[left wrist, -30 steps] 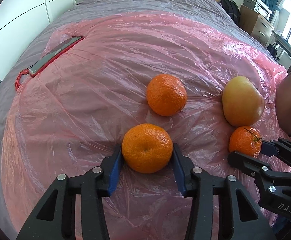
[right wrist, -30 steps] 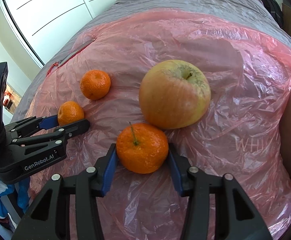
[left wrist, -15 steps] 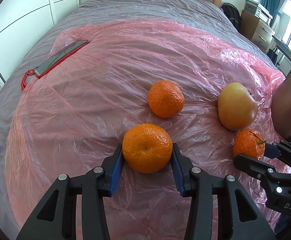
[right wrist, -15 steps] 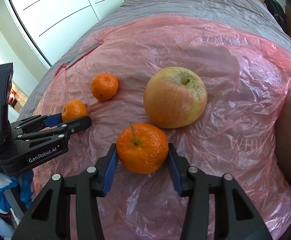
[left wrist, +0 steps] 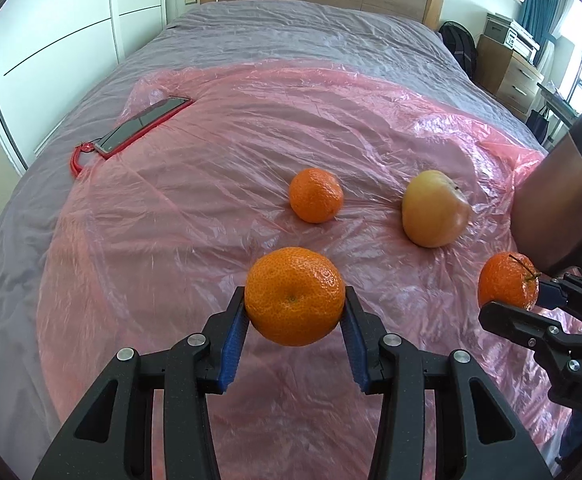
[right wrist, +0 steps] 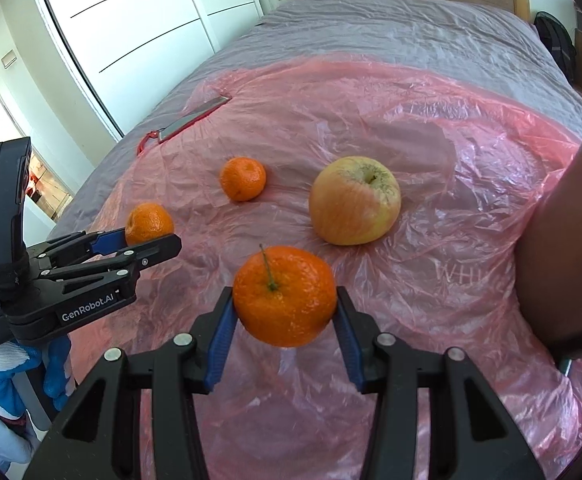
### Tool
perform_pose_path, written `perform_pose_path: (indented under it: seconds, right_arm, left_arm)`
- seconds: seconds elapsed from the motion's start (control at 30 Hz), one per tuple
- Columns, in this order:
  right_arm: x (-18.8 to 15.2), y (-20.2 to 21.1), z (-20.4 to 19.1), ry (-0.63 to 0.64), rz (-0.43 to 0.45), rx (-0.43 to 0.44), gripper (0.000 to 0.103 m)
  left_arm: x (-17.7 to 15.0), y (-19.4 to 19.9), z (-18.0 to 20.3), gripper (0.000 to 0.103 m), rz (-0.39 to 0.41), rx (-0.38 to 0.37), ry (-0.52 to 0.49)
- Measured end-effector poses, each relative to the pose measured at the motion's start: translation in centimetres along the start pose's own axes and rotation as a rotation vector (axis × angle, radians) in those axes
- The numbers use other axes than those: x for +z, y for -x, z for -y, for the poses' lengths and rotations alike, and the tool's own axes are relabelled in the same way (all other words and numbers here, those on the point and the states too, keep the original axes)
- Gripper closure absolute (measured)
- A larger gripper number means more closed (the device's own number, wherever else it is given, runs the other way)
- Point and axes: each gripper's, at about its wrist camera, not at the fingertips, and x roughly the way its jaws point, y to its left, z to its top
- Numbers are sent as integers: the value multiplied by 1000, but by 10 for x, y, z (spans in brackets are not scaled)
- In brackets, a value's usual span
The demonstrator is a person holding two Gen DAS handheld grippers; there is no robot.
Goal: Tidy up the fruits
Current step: 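Lift both tangerines and carry them toward the green tray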
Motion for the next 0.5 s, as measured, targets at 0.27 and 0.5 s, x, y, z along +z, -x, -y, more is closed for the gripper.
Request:
perform_pose_path:
  seconds: [0.27, 0.5]
  right_arm:
    - [-30, 33, -4, -4, -5, -10, 80]
    - [-59, 55, -1, -11, -25, -22, 80]
  left_arm:
    - [-22, 31, 11, 64, 14, -18, 4]
    - [-44, 56, 23, 64, 23, -40, 5]
